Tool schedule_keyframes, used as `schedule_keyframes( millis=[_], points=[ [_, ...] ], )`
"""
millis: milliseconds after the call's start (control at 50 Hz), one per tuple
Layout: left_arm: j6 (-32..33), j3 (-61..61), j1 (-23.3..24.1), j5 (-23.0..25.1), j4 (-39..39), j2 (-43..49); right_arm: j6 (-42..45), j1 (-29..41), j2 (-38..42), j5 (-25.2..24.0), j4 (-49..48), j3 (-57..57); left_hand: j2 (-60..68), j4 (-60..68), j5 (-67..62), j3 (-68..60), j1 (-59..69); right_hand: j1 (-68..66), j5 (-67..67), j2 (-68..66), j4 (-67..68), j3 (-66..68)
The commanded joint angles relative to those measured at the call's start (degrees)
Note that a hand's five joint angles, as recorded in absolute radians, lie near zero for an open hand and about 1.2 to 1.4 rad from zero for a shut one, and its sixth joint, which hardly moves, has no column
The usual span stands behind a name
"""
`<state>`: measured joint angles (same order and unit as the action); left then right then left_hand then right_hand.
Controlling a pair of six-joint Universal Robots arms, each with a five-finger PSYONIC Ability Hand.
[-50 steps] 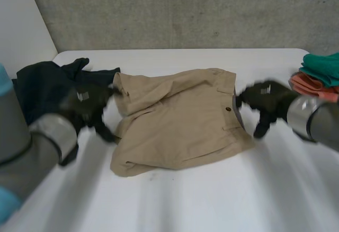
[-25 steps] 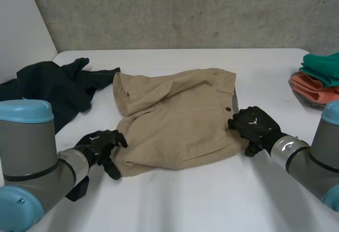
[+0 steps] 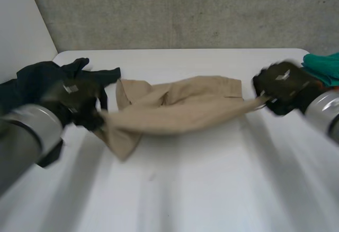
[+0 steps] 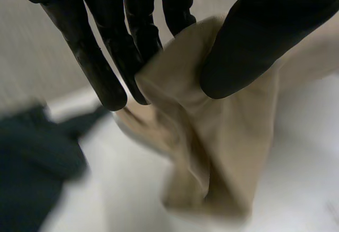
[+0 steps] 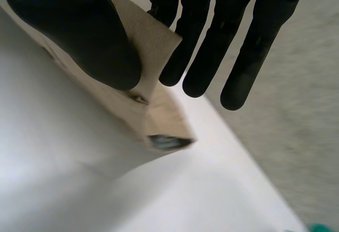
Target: Fold the laundry.
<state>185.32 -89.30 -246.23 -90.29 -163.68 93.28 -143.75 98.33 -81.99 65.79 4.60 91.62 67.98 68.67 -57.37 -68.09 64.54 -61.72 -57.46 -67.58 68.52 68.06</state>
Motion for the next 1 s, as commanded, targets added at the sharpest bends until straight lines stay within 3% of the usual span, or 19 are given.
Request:
schedule_keyframes(
  millis=[20, 120, 260, 360, 500, 620, 680, 860, 1000],
  points=[
    [9.08, 7.11, 1.11, 0.29, 1.61, -13.48, -1.70, -2.79, -8.72, 0.92, 13.16, -12.94, 12.02, 11.33, -12.63, -11.91, 15.46, -18.28, -12.54, -12.42, 11.48, 11.94],
    [11.99, 12.03, 2.86, -0.76, 1.52, -11.47, -4.43, -1.83, -6.09, 1.88, 13.68, -17.52, 12.02, 11.33, -12.63, -11.91, 15.46, -18.28, -12.54, -12.42, 11.48, 11.94],
    [14.62, 17.92, 1.55, -2.17, 0.82, 5.99, -4.43, 2.91, 6.72, 8.20, 12.81, -22.00, 12.02, 11.33, -12.63, -11.91, 15.46, -18.28, -12.54, -12.42, 11.48, 11.94],
    [15.68, 25.29, 0.41, 0.29, -3.30, 17.35, -5.31, 5.55, 15.97, 12.60, 7.63, -25.78, 12.02, 11.33, -12.63, -11.91, 15.46, -18.28, -12.54, -12.42, 11.48, 11.94],
    [15.42, 41.56, -2.23, 5.47, -21.39, 25.72, -14.17, 7.75, 21.69, 20.69, -11.86, -34.83, 12.02, 11.33, -12.63, -11.91, 15.46, -18.28, -12.54, -12.42, 11.48, 11.94],
    [11.65, 44.92, -3.37, 7.06, -43.52, 21.60, -24.10, 8.37, 18.10, 20.17, -38.56, -35.90, 12.02, 11.33, -12.63, -11.91, 15.46, -18.28, -12.54, -12.42, 11.48, 11.94],
    [9.27, 44.39, -3.55, 6.71, -48.48, 20.01, -25.70, 8.02, 16.95, 19.64, -44.40, -35.63, 12.02, 11.33, -12.63, -11.91, 15.46, -18.28, -12.54, -12.42, 11.48, 11.94],
    [7.94, 34.48, -4.08, 5.66, -39.89, 17.81, -26.76, 6.97, 20.36, 14.90, -37.84, -34.93, 12.02, 11.33, -12.63, -11.91, 15.46, -18.28, -12.54, -12.42, 11.48, 11.94],
    [8.03, 19.63, -3.20, 4.60, -40.40, 19.30, -24.48, 6.87, 25.99, 12.44, -29.31, -29.06, 12.02, 11.33, -12.63, -11.91, 15.46, -18.28, -12.54, -12.42, 11.48, 11.94]
  ],
)
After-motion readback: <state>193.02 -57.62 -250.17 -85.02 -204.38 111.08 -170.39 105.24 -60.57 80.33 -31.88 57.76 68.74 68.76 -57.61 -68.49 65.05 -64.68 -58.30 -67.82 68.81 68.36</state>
